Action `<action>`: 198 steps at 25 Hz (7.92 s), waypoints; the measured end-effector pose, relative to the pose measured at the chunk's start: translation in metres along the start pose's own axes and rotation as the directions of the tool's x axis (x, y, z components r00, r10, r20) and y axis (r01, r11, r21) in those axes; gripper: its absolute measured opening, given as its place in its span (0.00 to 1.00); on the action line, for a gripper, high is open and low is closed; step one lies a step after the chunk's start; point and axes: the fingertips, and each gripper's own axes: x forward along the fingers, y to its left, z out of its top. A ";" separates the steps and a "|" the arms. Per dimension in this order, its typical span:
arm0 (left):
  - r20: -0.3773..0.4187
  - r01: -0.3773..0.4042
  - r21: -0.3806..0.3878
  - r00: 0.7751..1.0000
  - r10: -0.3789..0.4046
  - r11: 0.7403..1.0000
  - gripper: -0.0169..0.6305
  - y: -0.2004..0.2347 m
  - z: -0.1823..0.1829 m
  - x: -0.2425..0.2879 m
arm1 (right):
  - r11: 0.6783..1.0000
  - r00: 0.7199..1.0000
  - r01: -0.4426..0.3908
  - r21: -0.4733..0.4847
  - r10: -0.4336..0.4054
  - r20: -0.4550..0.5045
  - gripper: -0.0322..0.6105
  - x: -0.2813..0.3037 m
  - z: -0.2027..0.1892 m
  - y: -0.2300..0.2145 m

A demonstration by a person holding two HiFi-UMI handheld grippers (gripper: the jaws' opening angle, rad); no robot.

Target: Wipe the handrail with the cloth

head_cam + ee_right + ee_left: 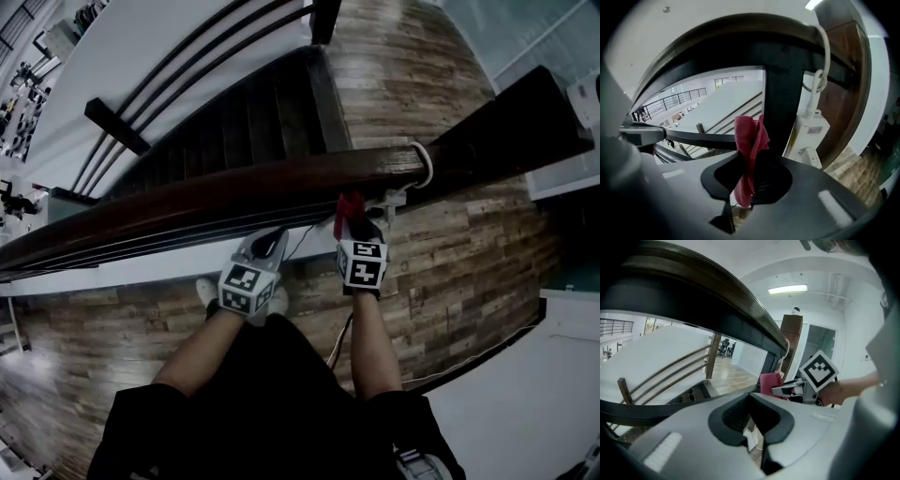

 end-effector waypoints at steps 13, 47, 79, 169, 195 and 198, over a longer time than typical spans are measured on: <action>0.068 -0.250 -0.039 0.965 0.252 0.968 0.03 0.065 0.000 -0.071 | 0.933 0.929 -0.355 -0.060 0.359 0.091 0.12 -0.019 0.004 0.130; 0.188 -0.771 -0.509 0.334 0.924 0.382 0.03 0.368 -0.138 -0.697 | 0.280 0.459 -0.786 -0.552 0.862 -0.217 0.12 -0.078 -0.026 0.835; 0.120 -0.695 -0.410 0.601 0.790 0.591 0.03 0.496 -0.178 -0.707 | 0.382 0.561 -0.779 -0.497 0.779 -0.281 0.12 0.002 -0.078 0.927; -0.019 -0.409 -0.262 0.908 0.420 0.874 0.03 0.424 -0.210 -0.430 | 0.919 0.914 -0.392 -0.051 0.383 -0.131 0.13 0.159 -0.082 0.690; -0.089 -0.254 -0.184 0.966 0.241 0.950 0.03 0.362 -0.180 -0.334 | 0.915 0.895 -0.401 0.046 0.402 -0.193 0.13 0.155 -0.085 0.591; -0.090 -0.236 -0.171 0.971 0.223 0.957 0.03 0.359 -0.178 -0.324 | 0.907 0.888 -0.417 0.061 0.421 -0.184 0.14 0.154 -0.080 0.586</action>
